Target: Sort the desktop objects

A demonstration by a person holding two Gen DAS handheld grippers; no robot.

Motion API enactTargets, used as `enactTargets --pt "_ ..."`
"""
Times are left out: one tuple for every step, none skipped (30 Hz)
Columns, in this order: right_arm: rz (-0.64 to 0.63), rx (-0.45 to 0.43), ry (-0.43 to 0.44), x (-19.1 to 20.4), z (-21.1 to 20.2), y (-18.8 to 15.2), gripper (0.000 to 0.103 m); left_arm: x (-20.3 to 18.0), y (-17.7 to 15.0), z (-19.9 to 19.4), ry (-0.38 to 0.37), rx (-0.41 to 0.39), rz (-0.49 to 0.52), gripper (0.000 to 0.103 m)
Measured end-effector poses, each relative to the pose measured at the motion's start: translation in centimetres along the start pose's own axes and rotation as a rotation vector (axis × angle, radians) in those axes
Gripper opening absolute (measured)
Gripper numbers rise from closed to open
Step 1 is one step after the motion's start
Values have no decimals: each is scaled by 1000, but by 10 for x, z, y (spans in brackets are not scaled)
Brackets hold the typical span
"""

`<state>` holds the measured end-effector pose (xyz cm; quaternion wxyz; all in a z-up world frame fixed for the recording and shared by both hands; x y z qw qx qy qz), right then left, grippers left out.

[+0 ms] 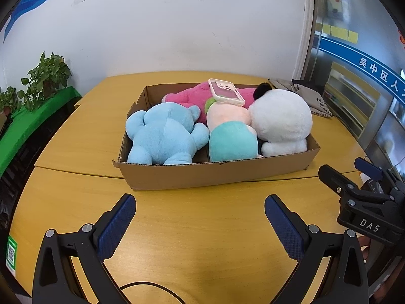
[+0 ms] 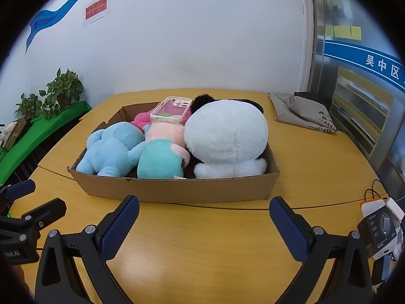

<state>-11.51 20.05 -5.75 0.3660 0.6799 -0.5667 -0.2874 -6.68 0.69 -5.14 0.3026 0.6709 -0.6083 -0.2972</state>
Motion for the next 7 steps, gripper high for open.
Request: enactTargets --pt "-1 1 1 0 0 -1 102 0 -1 0 8 0 3 103" --pt "-5 4 0 1 1 -1 103 0 -1 0 17 -1 6 103" --pt "-7 7 0 1 2 -2 102 -1 -1 -1 15 -3 10 103" --pt "-4 9 2 1 3 -3 102 -2 -1 -2 11 -5 14 103" --pt "-2 11 4 1 4 -3 102 -2 -1 -2 6 -8 17 103" --pt "-2 11 5 1 4 -3 102 -3 0 -2 6 -12 17 103" --pt "-4 10 5 2 3 -3 102 -3 1 -2 8 -16 18 103"
Point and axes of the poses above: each gripper's, at about its wrist camera, not at the fingertips, and z roughly the way its jaws point, x to its left, y to its top, the point moved 9 cm from there along z, roughly the way its jaws point, and after that the axes turned 4 degrees about -x, right-handed, at the moved point
